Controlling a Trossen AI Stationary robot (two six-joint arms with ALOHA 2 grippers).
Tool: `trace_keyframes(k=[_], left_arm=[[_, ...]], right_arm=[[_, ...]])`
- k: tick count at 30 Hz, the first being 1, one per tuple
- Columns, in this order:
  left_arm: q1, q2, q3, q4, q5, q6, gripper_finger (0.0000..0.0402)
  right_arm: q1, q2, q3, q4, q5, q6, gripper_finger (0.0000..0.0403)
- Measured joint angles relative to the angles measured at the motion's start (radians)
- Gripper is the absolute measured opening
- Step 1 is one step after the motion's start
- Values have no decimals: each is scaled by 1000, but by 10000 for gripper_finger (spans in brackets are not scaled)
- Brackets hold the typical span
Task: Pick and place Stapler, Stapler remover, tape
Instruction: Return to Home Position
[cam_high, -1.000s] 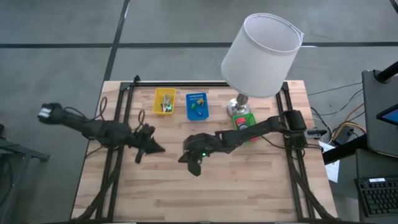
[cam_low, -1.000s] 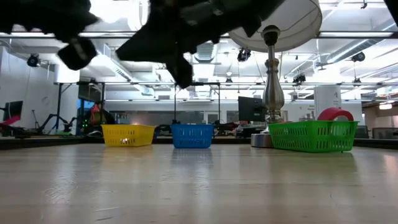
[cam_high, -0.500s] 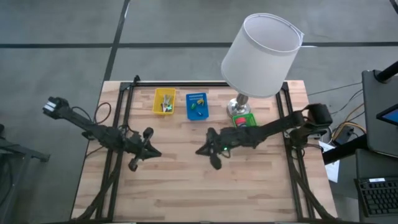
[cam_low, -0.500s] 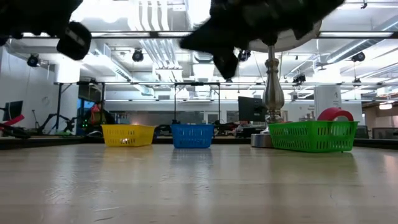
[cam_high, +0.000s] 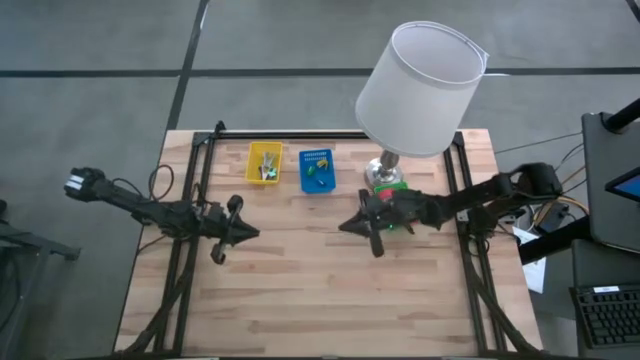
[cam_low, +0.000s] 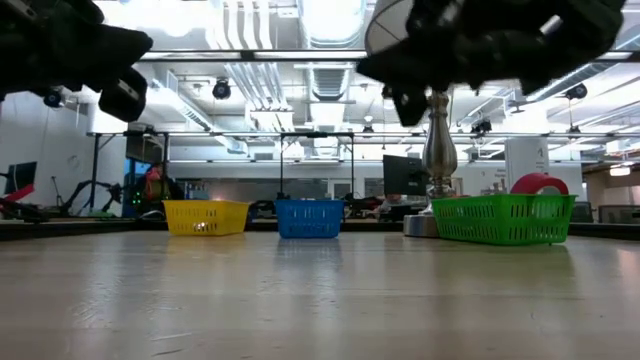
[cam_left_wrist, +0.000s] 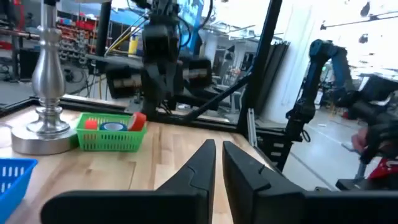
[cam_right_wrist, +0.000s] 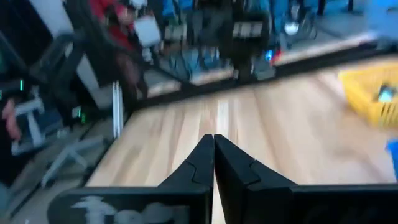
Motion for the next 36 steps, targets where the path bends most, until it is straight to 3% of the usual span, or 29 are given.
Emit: trace_keyframes(k=[3,8,14,23,28,31,36], left_arm=[[0,-35,1,-62,6,5,32],[3,-93,2,-83,-16,4,28],[4,-183,2,-130,-23,27,30],[4,-293,56,-397,-27,20,26],[4,-372,76,-538,-102,24,25],[4,-428,69,-543,-137,57,28],[4,-466,74,-628,-141,54,29]], right_arm=[[-3,-29,-66,-19,-5,21,8],[-2,-103,-201,178,-7,-74,8],[-3,-288,-361,251,53,-35,8],[11,-613,-384,-171,47,-27,9],[-3,-786,-451,-280,72,-18,9],[-2,-885,-517,-278,78,0,9],[-2,-1016,-553,-380,63,2,9]])
